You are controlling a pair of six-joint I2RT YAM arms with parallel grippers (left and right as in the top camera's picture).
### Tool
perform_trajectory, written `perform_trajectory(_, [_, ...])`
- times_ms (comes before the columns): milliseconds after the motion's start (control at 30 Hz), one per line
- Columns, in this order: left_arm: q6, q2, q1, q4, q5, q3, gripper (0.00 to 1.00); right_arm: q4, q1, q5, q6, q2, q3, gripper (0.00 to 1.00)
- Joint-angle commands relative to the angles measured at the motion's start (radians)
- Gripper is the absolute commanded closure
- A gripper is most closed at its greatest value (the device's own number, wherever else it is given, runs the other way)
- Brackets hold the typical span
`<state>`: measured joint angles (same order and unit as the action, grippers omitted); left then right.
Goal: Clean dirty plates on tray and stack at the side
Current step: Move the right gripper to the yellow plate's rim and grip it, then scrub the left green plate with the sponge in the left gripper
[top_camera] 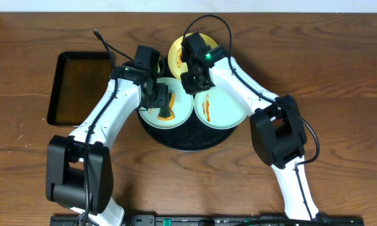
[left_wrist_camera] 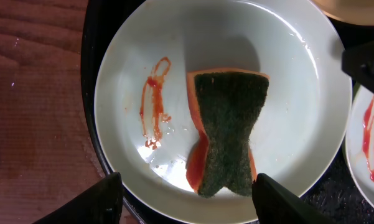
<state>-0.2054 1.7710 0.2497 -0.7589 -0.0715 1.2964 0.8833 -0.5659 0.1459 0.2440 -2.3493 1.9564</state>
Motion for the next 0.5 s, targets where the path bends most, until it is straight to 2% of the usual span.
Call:
perform_trajectory(0, [0.002,0.002,-0.005,-0.003,0.008,0.003,0.33,-0.016,-0.006,-0.015,-0.002,-0.01,-0.035,0.79])
perform_trajectory(467, [0.001,0.002,-0.005,-0.003,0.008,0.003,0.33,-0.048,-0.019,-0.015,-0.002,-0.01,-0.049,0.89])
